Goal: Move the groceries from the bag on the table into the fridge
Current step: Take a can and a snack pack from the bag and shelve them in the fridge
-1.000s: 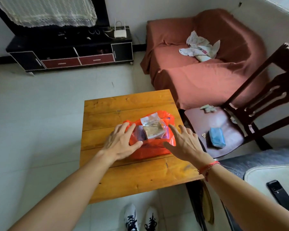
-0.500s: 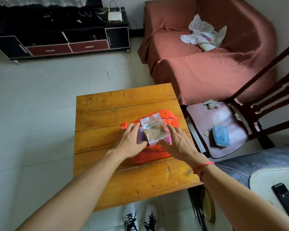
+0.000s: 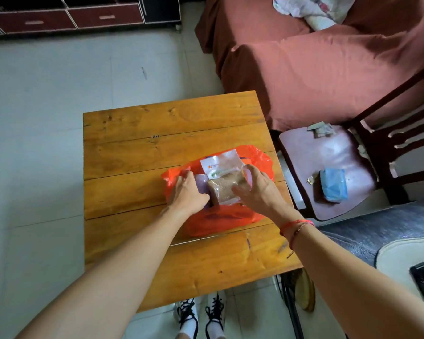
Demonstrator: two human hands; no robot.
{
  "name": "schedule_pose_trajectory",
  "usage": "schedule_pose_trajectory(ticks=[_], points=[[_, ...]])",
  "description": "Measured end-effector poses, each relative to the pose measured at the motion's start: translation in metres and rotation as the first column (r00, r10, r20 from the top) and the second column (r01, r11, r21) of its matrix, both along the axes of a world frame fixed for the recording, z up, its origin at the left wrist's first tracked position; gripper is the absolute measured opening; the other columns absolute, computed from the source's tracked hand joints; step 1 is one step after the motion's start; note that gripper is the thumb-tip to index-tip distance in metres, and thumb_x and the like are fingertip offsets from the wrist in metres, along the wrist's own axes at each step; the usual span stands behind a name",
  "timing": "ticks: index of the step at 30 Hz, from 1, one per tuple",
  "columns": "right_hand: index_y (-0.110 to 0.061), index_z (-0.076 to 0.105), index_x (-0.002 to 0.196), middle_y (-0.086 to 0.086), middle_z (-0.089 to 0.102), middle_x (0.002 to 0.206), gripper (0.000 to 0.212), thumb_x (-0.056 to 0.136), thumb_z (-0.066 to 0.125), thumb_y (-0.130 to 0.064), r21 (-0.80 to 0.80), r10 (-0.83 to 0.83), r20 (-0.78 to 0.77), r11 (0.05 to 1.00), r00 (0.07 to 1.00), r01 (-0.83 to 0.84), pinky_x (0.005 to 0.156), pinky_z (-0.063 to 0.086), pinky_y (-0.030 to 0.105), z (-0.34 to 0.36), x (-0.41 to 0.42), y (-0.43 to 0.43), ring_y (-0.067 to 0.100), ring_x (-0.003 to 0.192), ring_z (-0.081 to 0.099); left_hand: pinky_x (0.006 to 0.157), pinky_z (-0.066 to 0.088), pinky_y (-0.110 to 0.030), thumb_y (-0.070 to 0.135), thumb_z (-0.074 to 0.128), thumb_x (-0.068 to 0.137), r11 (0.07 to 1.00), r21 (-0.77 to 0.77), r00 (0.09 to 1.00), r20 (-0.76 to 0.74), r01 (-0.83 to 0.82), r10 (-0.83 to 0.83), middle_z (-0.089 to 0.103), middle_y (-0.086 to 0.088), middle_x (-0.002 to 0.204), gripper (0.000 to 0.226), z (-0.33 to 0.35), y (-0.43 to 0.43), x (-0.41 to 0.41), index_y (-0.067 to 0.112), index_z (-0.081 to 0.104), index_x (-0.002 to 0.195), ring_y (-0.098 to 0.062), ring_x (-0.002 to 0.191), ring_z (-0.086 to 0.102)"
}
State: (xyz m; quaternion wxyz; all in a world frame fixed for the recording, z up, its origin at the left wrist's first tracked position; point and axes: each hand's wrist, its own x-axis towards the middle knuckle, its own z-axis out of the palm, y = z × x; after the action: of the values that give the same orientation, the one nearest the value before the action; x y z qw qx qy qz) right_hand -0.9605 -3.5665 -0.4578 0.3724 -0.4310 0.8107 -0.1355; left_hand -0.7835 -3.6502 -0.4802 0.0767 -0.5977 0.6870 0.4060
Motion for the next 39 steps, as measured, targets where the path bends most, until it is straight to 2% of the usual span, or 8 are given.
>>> schedule_pose_trajectory(ticks=[13, 18, 23, 26, 29, 32, 35, 39], points=[[-0.021, 0.034, 0.152, 0.006, 0.058, 0.138, 0.084, 0.083, 0.079, -0.036, 0.051, -0.156, 0.158, 0.987, 0.975, 0.15, 0.082, 0.051, 0.03, -0.031, -0.009, -0.028, 0.023, 0.113, 0.06, 0.076, 0.041, -0.034, 0.042, 0.077, 0.073, 0.988, 0.061, 0.988, 0.057, -0.144, 0.141, 0.056, -0.008, 0.129, 0.071, -0.049, -0.008, -0.005, 0.009, 0.043, 0.127, -0.031, 0.112, 0.058], [-0.024, 0.047, 0.145, -0.002, 0.062, 0.126, 0.077, 0.078, 0.082, -0.039, 0.083, -0.217, 0.177, 0.975, 0.96, 0.205, 0.067, 0.052, 0.025, -0.039, -0.016, -0.031, 0.02, 0.105, 0.065, 0.078, 0.041, -0.034, 0.037, 0.079, 0.073, 0.984, 0.061, 0.985, 0.06, -0.168, 0.164, 0.056, -0.011, 0.127, 0.072, -0.056, -0.002, -0.011, 0.008, 0.042, 0.127, -0.032, 0.113, 0.056], [-0.025, 0.058, 0.124, 0.0, 0.065, 0.101, 0.047, 0.082, 0.078, -0.03, 0.129, -0.249, 0.203, 0.965, 0.947, 0.226, 0.038, 0.04, 0.016, -0.04, -0.024, -0.029, 0.012, 0.068, 0.061, 0.078, 0.039, -0.033, 0.03, 0.079, 0.075, 0.981, 0.008, 0.978, 0.071, -0.196, 0.195, 0.056, -0.013, 0.129, 0.073, -0.057, 0.003, -0.018, 0.007, 0.039, 0.132, -0.034, 0.117, 0.056], [-0.03, 0.056, 0.11, 0.0, 0.067, 0.094, 0.033, 0.084, 0.073, -0.019, 0.124, -0.234, 0.202, 0.969, 0.951, 0.212, 0.041, 0.041, 0.017, -0.043, -0.026, -0.027, 0.011, 0.063, 0.058, 0.076, 0.042, -0.034, 0.017, 0.076, 0.075, 0.98, -0.008, 0.977, 0.079, -0.197, 0.197, 0.058, -0.016, 0.127, 0.065, -0.057, 0.002, -0.02, 0.003, 0.042, 0.129, -0.036, 0.114, 0.058], [-0.022, 0.059, 0.122, 0.006, 0.07, 0.098, 0.045, 0.081, 0.076, -0.015, 0.159, -0.232, 0.227, 0.967, 0.946, 0.199, 0.05, 0.048, 0.026, -0.041, -0.024, -0.025, 0.017, 0.069, 0.064, 0.073, 0.038, -0.033, 0.012, 0.073, 0.076, 0.982, -0.027, 0.979, 0.086, -0.186, 0.187, 0.06, -0.017, 0.125, 0.056, -0.057, 0.003, -0.019, 0.002, 0.046, 0.125, -0.036, 0.113, 0.059], [-0.01, 0.059, 0.125, 0.008, 0.069, 0.085, 0.053, 0.077, 0.08, -0.009, 0.216, -0.223, 0.253, 0.961, 0.941, 0.17, 0.056, 0.057, 0.034, -0.034, -0.023, -0.021, 0.019, 0.062, 0.065, 0.073, 0.039, -0.033, 0.021, 0.076, 0.077, 0.982, -0.025, 0.981, 0.036, -0.188, 0.188, 0.059, -0.016, 0.126, 0.057, -0.057, 0.008, -0.014, 0.004, 0.045, 0.122, -0.036, 0.114, 0.058], [0.002, 0.066, 0.107, 0.006, 0.065, 0.069, 0.032, 0.077, 0.078, 0.001, 0.239, -0.229, 0.298, 0.958, 0.926, 0.16, 0.054, 0.056, 0.031, -0.021, -0.023, -0.016, 0.014, 0.05, 0.06, 0.073, 0.04, -0.034, 0.032, 0.078, 0.076, 0.98, -0.042, 0.981, -0.029, -0.194, 0.193, 0.059, -0.015, 0.124, 0.06, -0.049, 0.014, -0.01, 0.006, 0.045, 0.119, -0.036, 0.112, 0.058], [-0.004, 0.066, 0.102, 0.003, 0.063, 0.064, 0.025, 0.079, 0.074, 0.005, 0.194, -0.259, 0.322, 0.96, 0.911, 0.204, 0.052, 0.048, 0.027, 0.01, -0.024, -0.01, 0.014, 0.05, 0.058, 0.078, 0.048, -0.037, 0.036, 0.084, 0.069, 0.974, -0.071, 0.971, -0.122, -0.214, 0.204, 0.059, -0.01, 0.124, 0.07, -0.026, 0.017, -0.007, 0.011, 0.045, 0.121, -0.033, 0.108, 0.059]])
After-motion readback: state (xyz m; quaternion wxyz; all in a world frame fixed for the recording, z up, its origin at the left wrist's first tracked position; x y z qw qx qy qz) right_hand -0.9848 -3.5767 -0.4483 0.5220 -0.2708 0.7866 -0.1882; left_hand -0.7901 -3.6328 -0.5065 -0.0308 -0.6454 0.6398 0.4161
